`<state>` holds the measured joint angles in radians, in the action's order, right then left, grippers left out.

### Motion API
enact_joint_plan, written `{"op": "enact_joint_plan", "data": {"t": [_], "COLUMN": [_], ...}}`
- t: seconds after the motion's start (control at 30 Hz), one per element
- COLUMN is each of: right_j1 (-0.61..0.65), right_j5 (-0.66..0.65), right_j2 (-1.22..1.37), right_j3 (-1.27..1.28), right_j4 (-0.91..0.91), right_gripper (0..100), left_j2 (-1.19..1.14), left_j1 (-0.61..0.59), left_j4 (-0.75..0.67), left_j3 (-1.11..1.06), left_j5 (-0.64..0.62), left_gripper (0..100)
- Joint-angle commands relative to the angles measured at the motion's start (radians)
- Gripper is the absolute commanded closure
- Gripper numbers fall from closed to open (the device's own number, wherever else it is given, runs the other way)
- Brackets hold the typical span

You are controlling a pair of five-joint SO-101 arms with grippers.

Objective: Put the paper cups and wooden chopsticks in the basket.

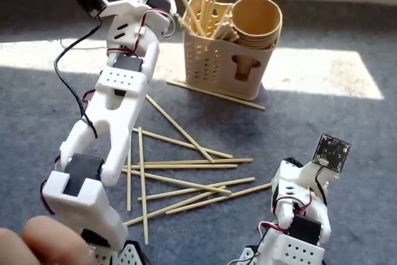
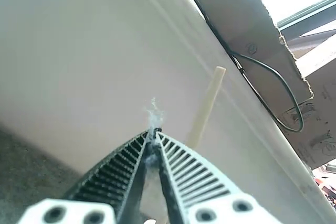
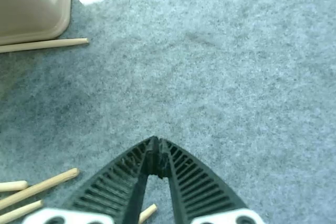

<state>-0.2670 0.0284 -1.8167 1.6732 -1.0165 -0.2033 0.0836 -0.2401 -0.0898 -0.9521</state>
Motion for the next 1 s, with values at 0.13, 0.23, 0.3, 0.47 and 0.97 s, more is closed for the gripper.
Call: {"op": "enact_joint_plan", "data": {"t": [0.13,0.23,0.3,0.47,0.97], "right_j1": [-0.010,-0.010,-0.010,-0.010,-0.010], "right_j5": [0.006,0.006,0.006,0.006,0.006], "right_j2": [-0.004,-0.004,-0.004,-0.004,-0.004], "right_j3": [0.096,0.096,0.096,0.096,0.096], "right_j4": [-0.007,-0.007,-0.007,-0.007,-0.007], "right_gripper": [99.3,99.3,99.3,99.3,99.3], "left_j2": [0.148,0.200,0.245,0.369,0.553], "left_j1": [-0.036,-0.079,-0.099,-0.107,-0.154], "left_j4": [-0.017,0.023,0.127,0.480,1.309], "left_j3": [-0.059,-0.074,-0.077,-0.077,-0.079], "left_j5": [-0.011,-0.006,0.002,0.232,0.629], "left_gripper": [99,99,99,99,99]}}
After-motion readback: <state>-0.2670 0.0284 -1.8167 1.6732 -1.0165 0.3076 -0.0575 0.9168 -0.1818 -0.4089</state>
